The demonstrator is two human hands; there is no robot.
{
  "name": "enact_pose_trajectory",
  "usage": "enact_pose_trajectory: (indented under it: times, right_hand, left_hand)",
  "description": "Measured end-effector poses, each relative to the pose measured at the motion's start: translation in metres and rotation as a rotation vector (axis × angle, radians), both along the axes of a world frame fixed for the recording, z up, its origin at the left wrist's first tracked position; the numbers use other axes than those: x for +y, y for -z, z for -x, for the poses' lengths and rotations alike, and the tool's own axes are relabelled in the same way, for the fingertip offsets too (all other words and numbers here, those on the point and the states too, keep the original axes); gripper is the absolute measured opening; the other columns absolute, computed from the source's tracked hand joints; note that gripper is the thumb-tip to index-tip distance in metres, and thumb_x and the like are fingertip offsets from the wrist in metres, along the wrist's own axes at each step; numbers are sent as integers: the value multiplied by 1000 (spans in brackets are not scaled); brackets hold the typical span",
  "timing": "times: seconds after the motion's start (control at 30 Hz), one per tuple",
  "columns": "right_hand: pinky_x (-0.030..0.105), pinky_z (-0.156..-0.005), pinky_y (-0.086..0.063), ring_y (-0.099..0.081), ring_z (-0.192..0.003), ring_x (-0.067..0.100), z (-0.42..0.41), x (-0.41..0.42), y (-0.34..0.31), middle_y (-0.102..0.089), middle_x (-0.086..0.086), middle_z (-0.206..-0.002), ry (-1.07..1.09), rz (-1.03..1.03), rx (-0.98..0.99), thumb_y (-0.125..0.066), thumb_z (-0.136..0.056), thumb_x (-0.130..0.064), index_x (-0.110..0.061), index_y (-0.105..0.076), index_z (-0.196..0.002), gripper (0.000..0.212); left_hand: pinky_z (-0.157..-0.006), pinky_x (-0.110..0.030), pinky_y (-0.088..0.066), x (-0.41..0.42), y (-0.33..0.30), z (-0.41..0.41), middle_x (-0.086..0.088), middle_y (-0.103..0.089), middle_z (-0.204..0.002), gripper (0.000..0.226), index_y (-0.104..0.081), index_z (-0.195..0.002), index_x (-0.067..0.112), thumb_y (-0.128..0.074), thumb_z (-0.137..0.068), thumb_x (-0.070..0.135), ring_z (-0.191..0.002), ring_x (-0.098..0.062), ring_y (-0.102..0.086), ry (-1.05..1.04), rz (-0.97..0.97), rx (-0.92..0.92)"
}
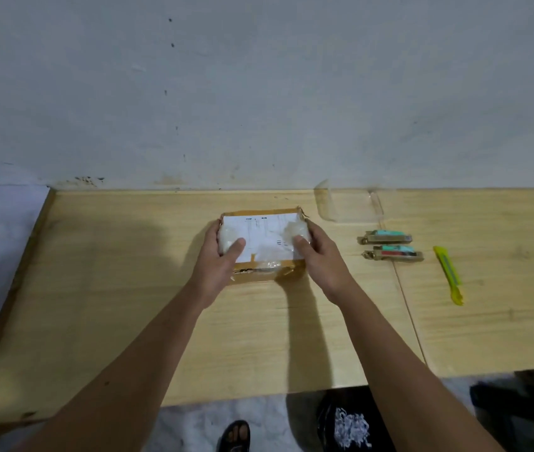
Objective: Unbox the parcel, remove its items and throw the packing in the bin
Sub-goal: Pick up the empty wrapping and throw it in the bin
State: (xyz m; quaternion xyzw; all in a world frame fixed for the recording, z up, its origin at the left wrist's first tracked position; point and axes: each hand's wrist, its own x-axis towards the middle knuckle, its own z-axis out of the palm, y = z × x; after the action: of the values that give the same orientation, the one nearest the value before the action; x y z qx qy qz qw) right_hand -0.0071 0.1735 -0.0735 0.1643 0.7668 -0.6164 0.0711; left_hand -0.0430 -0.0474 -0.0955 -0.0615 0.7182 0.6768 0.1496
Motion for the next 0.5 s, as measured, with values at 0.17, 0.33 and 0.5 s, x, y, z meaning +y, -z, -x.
enact_pose_trajectory:
  times: [0.17, 0.33, 0.5]
  right_hand:
    - [44, -112, -48, -63, -124, 8, -27, 8, -2, -67, -13, -134, 112, -18, 67, -55, -102, -29, -30, -49, -148, 46]
    - [43, -111, -49, -63, -122, 7, -73, 51, -26, -67, -11, -134, 298, -24, 155, -53, -102, -26, -29, -48, -150, 48]
    - [44, -108, -52, -64, -122, 12, -154, 124, -55, -66, -6, -136, 538, -69, 209, -56, -102, -27, -26, -48, -150, 49]
  left_hand:
    - [-104, -56, -52, 22, -18, -20, 2, -60, -146, 58, -41, -153, 26, -67, -102, 16, -131, -22, -63, -20, 75, 60]
    - [-110, -43, -52, 85, -52, -47, 6, -58, -148, 61, -39, -156, 27, -66, -102, 18, -131, -13, -61, 65, 38, 101]
    - [-97, -18, -55, 181, -80, -97, 10, -61, -139, 60, -41, -154, 24, -68, -101, 16, -117, 4, -62, 201, -27, 140]
